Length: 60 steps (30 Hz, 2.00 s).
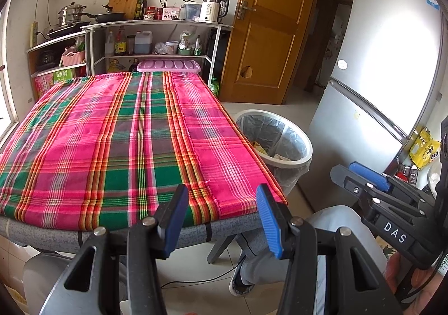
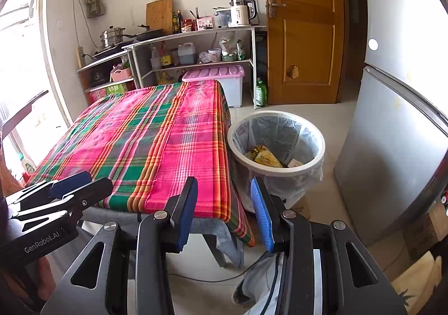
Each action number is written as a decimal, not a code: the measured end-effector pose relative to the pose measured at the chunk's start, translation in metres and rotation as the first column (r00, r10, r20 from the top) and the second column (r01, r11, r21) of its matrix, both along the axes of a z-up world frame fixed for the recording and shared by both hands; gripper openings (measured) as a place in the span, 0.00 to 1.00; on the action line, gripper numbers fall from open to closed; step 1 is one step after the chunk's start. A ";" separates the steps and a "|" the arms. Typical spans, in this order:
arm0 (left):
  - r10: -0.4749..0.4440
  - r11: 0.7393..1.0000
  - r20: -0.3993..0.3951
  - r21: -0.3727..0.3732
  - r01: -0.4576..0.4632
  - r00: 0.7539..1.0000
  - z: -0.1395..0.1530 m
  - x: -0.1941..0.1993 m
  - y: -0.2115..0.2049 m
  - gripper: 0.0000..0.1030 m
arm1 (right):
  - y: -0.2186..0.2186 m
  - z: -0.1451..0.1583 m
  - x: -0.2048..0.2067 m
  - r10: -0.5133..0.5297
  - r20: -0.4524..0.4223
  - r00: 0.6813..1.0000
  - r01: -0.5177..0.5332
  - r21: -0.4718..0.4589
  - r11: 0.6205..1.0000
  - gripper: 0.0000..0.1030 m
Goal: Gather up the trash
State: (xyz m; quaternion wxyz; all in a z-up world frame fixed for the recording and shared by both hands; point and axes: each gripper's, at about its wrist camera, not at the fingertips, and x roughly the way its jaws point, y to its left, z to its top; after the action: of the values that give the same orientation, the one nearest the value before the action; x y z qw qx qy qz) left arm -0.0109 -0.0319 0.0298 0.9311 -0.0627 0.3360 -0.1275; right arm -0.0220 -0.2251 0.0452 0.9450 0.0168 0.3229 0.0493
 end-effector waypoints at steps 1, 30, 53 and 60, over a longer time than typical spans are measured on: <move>0.000 1.000 0.000 0.000 0.000 1.000 0.000 0.000 0.000 0.51 | 0.000 0.000 0.000 0.000 0.000 1.000 0.000 -0.001 1.000 0.39; -0.007 1.000 0.009 0.007 0.007 1.000 0.001 -0.005 -0.001 0.54 | -0.001 0.000 0.001 -0.003 -0.001 1.000 0.003 -0.002 1.000 0.39; -0.026 1.000 0.005 0.006 0.026 1.000 -0.003 -0.004 -0.004 0.54 | -0.001 -0.001 0.001 -0.005 -0.001 1.000 0.005 -0.001 1.000 0.39; -0.026 1.000 0.005 0.011 0.026 1.000 -0.004 -0.004 -0.005 0.54 | -0.002 -0.001 0.001 -0.005 -0.001 1.000 0.005 -0.001 1.000 0.39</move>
State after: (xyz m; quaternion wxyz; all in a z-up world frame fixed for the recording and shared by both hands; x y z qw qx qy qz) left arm -0.0154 -0.0367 0.0260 0.9305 -0.0529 0.3351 -0.1379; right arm -0.0205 -0.2266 0.0443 0.9450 0.0171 0.3232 0.0466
